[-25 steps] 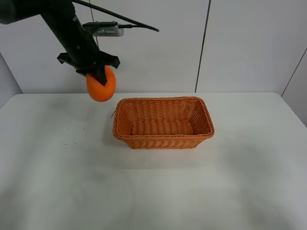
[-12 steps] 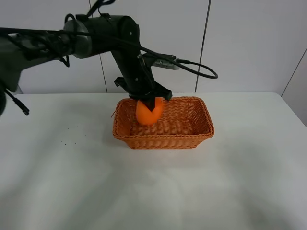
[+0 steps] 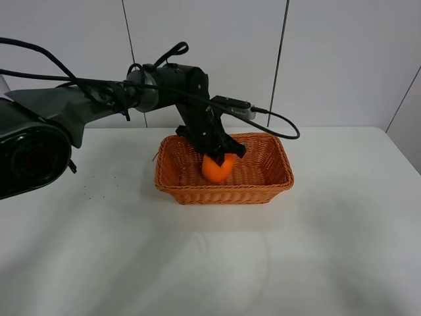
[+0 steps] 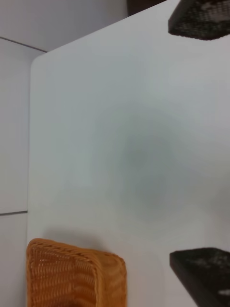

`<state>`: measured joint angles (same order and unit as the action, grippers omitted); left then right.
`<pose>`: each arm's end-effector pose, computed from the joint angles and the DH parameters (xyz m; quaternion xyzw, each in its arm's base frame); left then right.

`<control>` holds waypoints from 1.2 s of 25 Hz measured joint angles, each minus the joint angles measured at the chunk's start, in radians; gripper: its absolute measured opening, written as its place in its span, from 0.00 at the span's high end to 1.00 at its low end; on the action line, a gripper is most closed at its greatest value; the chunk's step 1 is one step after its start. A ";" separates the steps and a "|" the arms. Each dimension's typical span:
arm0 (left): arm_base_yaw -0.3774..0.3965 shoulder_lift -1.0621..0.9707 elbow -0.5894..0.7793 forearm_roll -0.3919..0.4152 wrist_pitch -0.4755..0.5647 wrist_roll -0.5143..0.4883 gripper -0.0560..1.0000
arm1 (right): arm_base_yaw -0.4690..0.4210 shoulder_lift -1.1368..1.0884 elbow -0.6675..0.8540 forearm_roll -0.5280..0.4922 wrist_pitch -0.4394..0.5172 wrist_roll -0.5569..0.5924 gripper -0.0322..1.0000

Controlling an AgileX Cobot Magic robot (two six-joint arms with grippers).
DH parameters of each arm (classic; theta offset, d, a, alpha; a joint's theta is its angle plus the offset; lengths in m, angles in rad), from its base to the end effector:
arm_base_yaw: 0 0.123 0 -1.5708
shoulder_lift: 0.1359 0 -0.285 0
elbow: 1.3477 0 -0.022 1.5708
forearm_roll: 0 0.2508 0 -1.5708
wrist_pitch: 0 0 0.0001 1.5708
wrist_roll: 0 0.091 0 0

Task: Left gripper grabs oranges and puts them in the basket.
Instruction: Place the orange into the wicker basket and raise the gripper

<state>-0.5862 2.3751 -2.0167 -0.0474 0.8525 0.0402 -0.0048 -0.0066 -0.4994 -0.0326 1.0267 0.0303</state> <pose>0.4289 -0.2887 0.1630 0.2896 0.9309 -0.0798 0.2078 -0.0045 -0.0025 0.2799 0.0152 0.8424 -0.0094 0.5386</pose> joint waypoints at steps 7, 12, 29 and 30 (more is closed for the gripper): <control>0.000 0.013 0.000 0.003 -0.005 0.005 0.59 | 0.000 0.000 0.000 0.000 0.000 0.000 0.30; 0.000 0.013 0.000 0.001 0.013 0.005 0.20 | 0.000 0.000 0.000 0.000 0.000 0.000 0.30; 0.003 -0.105 -0.234 0.071 0.237 0.007 0.13 | 0.000 0.000 0.000 0.000 0.000 0.000 0.30; 0.004 -0.109 -0.235 0.071 0.242 0.007 0.13 | 0.000 0.000 0.000 0.000 0.000 0.000 0.30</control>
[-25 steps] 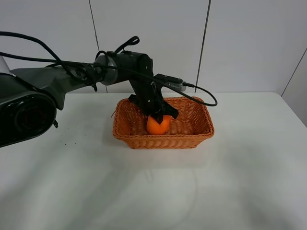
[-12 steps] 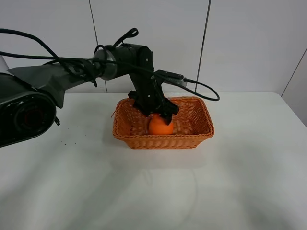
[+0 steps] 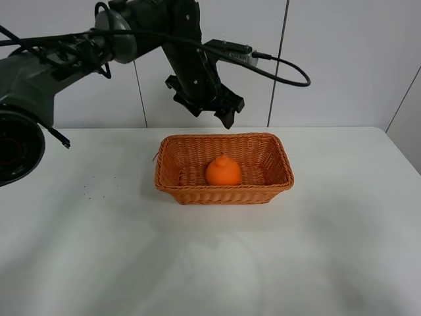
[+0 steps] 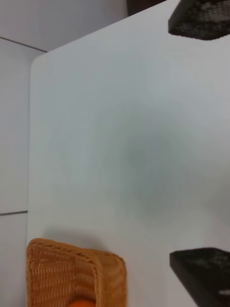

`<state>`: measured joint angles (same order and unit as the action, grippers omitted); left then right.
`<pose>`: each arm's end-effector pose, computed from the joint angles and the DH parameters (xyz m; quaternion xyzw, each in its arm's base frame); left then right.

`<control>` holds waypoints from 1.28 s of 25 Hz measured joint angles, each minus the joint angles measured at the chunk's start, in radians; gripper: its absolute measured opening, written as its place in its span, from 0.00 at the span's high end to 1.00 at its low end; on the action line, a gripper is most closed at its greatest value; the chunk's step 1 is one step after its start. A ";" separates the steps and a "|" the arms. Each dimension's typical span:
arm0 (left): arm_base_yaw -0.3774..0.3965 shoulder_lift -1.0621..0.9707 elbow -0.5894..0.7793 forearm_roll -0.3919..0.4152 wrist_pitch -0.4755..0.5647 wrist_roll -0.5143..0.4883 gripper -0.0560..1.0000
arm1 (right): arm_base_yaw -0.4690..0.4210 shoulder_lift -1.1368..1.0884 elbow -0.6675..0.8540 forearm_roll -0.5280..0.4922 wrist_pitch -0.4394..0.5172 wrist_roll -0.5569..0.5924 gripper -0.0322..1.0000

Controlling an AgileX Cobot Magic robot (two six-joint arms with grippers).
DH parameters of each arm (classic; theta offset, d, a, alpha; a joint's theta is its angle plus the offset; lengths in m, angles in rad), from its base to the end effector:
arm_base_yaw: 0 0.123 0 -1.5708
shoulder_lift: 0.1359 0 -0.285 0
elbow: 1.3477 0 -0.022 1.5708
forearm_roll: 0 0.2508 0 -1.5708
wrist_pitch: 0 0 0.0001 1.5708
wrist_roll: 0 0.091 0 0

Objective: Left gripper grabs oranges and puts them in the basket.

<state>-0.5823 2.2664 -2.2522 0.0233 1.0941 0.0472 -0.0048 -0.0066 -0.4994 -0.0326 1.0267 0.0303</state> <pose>0.4241 -0.2770 0.2776 0.3002 0.9144 -0.0607 0.2647 -0.0045 -0.0025 0.2799 0.0152 0.8424 -0.0094 0.5386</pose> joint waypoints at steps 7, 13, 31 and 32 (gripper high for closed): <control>0.089 0.000 -0.002 -0.004 0.003 -0.003 0.13 | 0.000 0.000 0.000 0.000 0.000 0.000 0.30; 0.290 0.000 0.031 -0.003 -0.025 -0.003 0.13 | 0.000 0.000 0.000 0.000 0.000 0.000 0.30; 0.584 -0.076 0.191 0.003 -0.007 -0.006 0.14 | 0.000 0.000 0.000 0.000 0.000 0.000 0.30; 0.584 -0.092 0.216 0.003 0.004 -0.006 0.14 | 0.000 0.000 0.000 0.000 0.000 0.000 0.30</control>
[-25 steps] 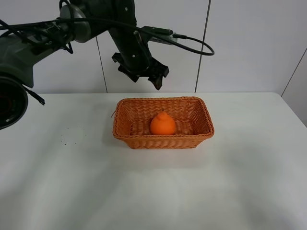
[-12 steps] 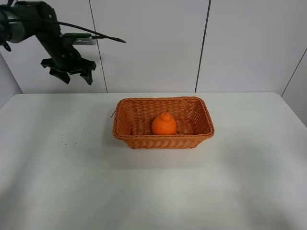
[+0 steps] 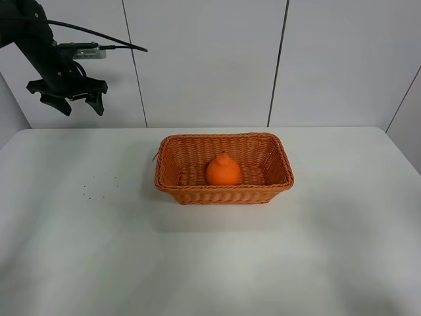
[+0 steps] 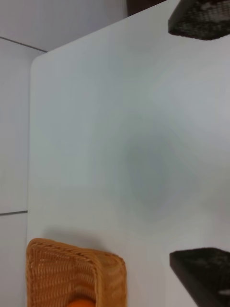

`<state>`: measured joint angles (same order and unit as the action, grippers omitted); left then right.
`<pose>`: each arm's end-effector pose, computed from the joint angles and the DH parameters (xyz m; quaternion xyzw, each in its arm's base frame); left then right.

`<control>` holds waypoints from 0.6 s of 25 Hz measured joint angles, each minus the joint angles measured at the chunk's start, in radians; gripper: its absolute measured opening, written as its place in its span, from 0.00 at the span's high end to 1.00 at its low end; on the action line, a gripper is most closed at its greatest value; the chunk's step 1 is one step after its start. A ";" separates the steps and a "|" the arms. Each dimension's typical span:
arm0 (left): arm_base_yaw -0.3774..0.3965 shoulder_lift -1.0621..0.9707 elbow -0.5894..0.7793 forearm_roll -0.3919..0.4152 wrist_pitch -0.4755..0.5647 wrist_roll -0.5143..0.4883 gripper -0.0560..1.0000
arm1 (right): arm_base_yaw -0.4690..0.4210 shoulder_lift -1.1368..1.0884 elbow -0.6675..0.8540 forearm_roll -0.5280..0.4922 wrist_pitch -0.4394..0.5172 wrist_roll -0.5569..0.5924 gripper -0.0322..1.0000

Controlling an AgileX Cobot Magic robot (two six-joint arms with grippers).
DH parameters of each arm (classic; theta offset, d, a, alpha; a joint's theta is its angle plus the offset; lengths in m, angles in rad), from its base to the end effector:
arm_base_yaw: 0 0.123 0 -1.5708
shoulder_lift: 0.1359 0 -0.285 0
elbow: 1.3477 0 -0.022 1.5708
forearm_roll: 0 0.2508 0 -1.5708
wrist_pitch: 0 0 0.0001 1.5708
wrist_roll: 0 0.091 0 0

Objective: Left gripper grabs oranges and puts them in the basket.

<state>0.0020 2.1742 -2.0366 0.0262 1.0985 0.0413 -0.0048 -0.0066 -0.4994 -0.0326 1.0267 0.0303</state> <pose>0.4808 0.0031 0.2599 0.0226 0.9775 0.0172 0.2090 -0.0045 -0.0025 0.2799 0.0152 0.8424 -0.0094 0.5386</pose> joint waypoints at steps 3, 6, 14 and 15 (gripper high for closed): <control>0.000 -0.068 0.086 0.000 0.033 0.000 0.14 | 0.000 0.000 0.000 0.000 0.000 0.000 0.30; 0.000 -0.147 0.179 -0.001 0.086 -0.002 0.14 | 0.000 0.000 0.000 0.000 0.000 0.000 0.30; 0.000 -0.386 0.437 0.000 0.088 -0.012 0.14 | 0.000 0.000 0.000 0.000 0.000 0.000 0.30; 0.000 -0.411 0.467 0.001 0.088 -0.012 0.14 | 0.000 0.000 0.000 0.000 0.000 0.000 0.30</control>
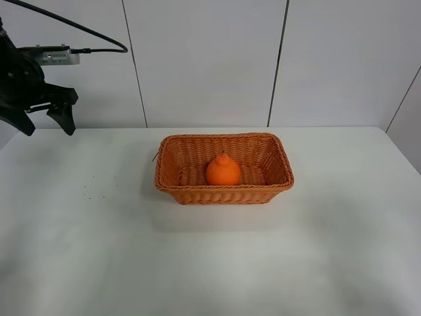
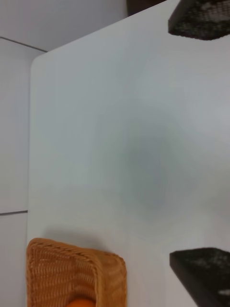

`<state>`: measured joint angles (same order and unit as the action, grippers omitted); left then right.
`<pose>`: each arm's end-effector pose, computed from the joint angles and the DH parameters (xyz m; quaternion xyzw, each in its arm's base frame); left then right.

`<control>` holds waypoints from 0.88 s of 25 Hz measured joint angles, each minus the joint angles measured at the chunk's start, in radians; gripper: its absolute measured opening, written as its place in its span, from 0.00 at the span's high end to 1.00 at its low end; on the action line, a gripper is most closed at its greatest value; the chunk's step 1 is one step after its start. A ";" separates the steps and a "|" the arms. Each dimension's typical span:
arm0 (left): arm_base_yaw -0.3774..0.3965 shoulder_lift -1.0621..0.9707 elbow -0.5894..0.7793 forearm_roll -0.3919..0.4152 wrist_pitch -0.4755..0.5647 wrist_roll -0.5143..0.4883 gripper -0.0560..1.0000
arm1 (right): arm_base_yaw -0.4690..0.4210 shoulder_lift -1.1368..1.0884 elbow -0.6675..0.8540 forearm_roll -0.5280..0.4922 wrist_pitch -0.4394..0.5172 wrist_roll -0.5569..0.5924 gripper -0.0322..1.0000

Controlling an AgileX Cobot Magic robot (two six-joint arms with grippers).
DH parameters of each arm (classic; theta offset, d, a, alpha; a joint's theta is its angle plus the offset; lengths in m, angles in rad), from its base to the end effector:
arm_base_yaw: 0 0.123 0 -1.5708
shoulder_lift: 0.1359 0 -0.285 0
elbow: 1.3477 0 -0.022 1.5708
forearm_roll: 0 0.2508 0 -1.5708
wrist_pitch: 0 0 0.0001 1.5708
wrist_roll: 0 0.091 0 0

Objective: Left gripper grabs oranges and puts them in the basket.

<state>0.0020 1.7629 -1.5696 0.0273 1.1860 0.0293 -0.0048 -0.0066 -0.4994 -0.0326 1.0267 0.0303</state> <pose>0.3685 0.0030 0.3006 0.0168 0.9901 0.0154 0.1387 -0.0045 -0.0025 0.2799 0.0152 0.8424 -0.0094 0.5386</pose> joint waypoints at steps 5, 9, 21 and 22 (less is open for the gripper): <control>0.000 -0.165 0.194 0.000 0.000 -0.001 0.14 | 0.000 0.000 0.000 0.000 0.000 0.000 0.30; 0.000 -0.321 0.370 0.001 0.000 -0.004 0.14 | 0.000 0.000 0.000 0.000 0.000 0.000 0.30; 0.000 -0.922 0.887 0.001 -0.033 -0.046 0.14 | 0.000 0.000 0.000 0.000 0.000 0.000 0.30; 0.000 -0.984 0.929 0.001 -0.057 -0.051 0.14 | 0.000 0.000 0.000 0.000 0.000 0.000 0.30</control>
<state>0.0020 0.7792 -0.6409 0.0283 1.1287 -0.0218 -0.0048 -0.0066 -0.4994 -0.0326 1.0267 0.0303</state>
